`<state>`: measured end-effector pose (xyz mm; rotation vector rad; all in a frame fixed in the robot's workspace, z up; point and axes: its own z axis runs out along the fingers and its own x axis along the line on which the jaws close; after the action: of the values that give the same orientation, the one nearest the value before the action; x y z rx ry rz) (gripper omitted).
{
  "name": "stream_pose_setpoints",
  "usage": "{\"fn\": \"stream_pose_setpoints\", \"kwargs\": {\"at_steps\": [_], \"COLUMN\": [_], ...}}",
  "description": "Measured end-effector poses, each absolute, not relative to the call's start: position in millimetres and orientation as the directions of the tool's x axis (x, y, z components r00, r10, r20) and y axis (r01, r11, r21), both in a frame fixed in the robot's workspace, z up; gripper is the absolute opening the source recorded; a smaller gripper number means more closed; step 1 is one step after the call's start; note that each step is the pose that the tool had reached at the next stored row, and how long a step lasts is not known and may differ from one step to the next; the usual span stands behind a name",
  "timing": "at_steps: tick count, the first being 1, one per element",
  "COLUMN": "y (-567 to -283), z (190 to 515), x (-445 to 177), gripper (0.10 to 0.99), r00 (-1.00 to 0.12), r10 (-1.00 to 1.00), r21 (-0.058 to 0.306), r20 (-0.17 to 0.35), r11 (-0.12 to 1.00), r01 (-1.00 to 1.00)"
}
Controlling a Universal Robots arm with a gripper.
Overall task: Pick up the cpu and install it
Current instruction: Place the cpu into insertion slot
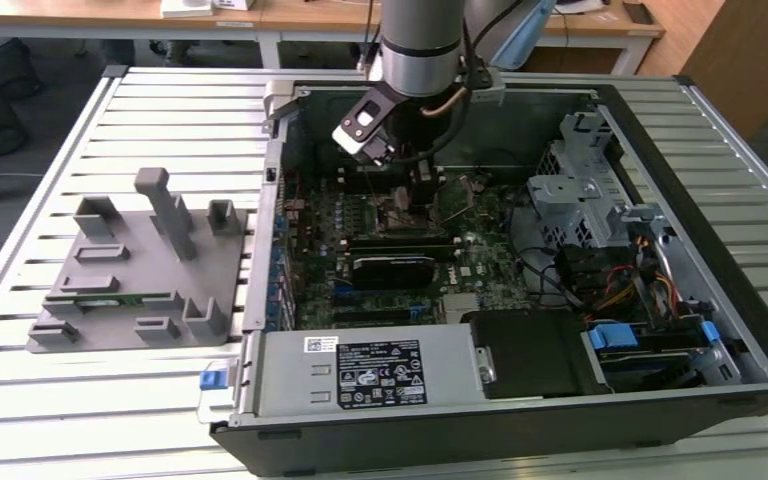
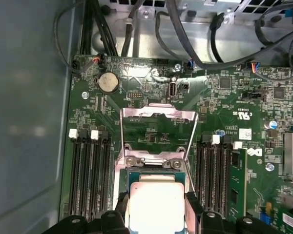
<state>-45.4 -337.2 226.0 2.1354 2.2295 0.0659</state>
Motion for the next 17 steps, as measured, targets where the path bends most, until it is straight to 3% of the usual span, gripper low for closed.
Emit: {"fn": "stream_pose_setpoints", "kwargs": {"at_steps": [17], "y": [-335.7], "z": [207.4], "x": [-48.9], "gripper": [0.533], "r00": [-0.038], "r10": [0.999], "r21": [0.068], "r20": [-0.009], "r11": [0.038], "r01": [0.997]}}
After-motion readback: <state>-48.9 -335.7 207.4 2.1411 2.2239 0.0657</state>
